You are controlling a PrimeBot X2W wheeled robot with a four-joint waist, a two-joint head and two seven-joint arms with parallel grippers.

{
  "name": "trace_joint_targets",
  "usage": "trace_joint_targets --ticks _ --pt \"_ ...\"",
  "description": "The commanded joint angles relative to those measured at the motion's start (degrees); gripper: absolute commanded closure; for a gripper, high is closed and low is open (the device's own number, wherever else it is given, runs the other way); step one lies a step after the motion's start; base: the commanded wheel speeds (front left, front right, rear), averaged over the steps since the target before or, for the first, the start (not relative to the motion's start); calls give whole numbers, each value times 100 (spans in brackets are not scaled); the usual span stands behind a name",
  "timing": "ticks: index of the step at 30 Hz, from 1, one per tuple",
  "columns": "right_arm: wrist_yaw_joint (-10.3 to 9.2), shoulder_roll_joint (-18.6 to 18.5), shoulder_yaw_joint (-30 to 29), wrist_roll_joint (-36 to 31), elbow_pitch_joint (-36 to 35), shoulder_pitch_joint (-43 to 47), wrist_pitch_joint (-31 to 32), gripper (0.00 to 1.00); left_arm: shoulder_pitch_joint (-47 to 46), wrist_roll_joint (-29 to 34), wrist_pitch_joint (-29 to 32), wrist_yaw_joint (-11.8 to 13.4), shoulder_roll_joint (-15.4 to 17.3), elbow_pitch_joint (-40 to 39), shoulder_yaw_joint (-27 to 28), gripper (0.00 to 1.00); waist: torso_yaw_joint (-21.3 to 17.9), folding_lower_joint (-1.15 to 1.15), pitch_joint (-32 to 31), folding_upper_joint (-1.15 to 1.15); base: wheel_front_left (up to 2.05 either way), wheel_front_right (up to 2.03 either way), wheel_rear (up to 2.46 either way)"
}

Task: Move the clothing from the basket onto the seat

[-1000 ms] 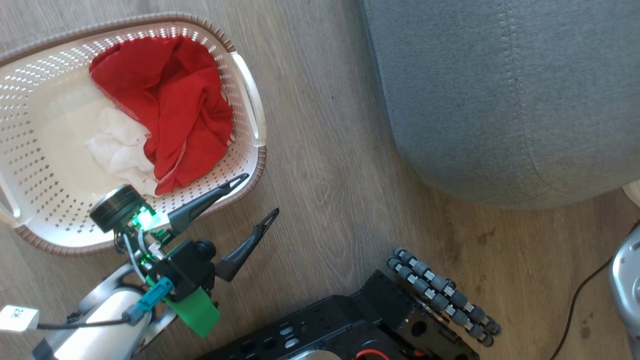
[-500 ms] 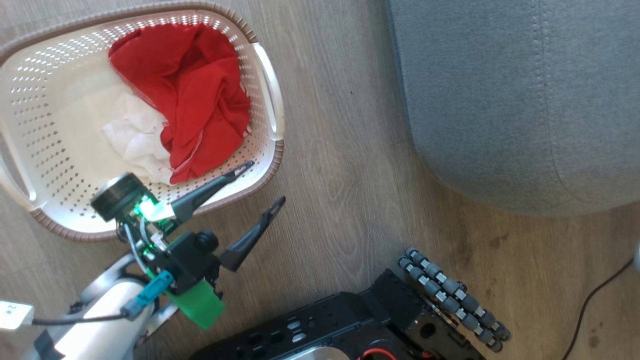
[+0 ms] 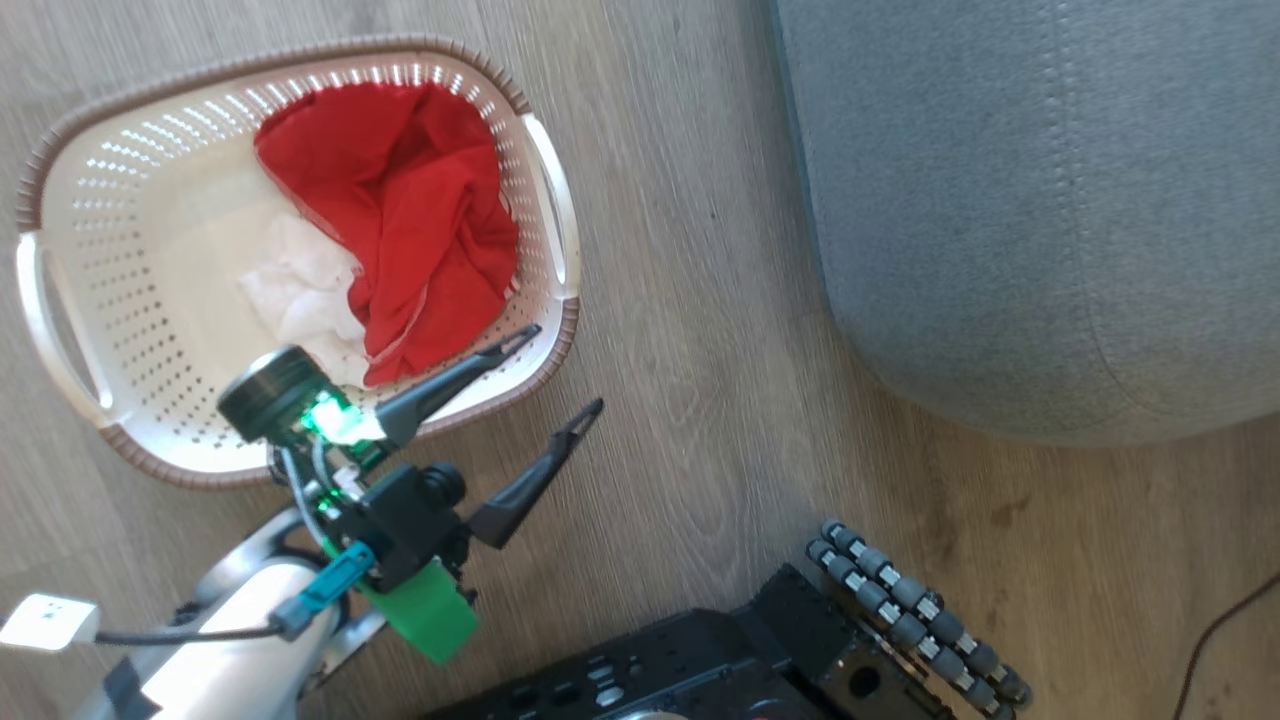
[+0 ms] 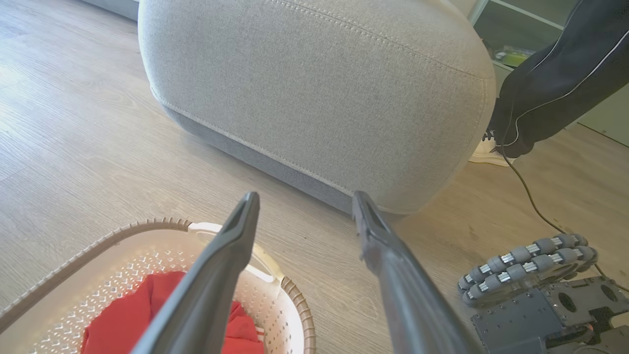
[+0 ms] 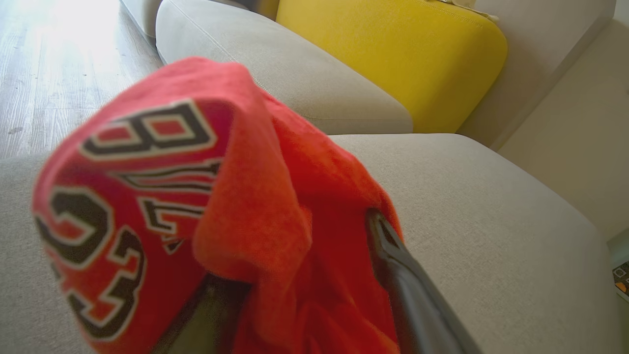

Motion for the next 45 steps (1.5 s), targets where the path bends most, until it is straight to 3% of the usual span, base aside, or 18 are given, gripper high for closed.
trace_joint_targets --ticks 1,6,14,23,28,35,40,45 --pt "-2 -129 60 -25 -172 -55 -71 0 -50 -20 -27 -7 -24 -128 105 0 6 0 -142 0 0 0 0" --pt "-2 -232 240 -63 -168 290 90 0 -109 -84 -27 -7 -352 87 75 0 110 0 -671 0 0 0 0" --pt "-2 -611 733 60 -536 1094 468 0 -129 -195 -27 -7 -1138 565 294 0 380 0 -1669 0 0 0 0" --pt "-2 -1025 1545 752 -1656 1934 1172 0 186 -269 -27 -7 -1776 804 678 0 697 0 -2629 0 0 0 0" --pt "-2 -1235 1773 1243 -2316 2266 1689 0 397 -260 -27 -7 -1989 823 986 0 850 0 -2965 0 0 0 0" --pt "-2 -1529 1704 1398 -2541 2468 2067 0 557 -232 -27 -7 -2061 850 1067 0 1015 0 -3165 0 0 0 0" --pt "-2 -1496 1922 1635 -2776 2661 1818 0 671 -212 -27 -7 -2145 864 1186 0 1156 0 -3347 0 0 0 0" --pt "-2 -1446 2441 1979 -3254 3051 1097 0 860 -157 -27 -7 -2291 809 1557 0 1306 0 -3634 0 0 0 0"
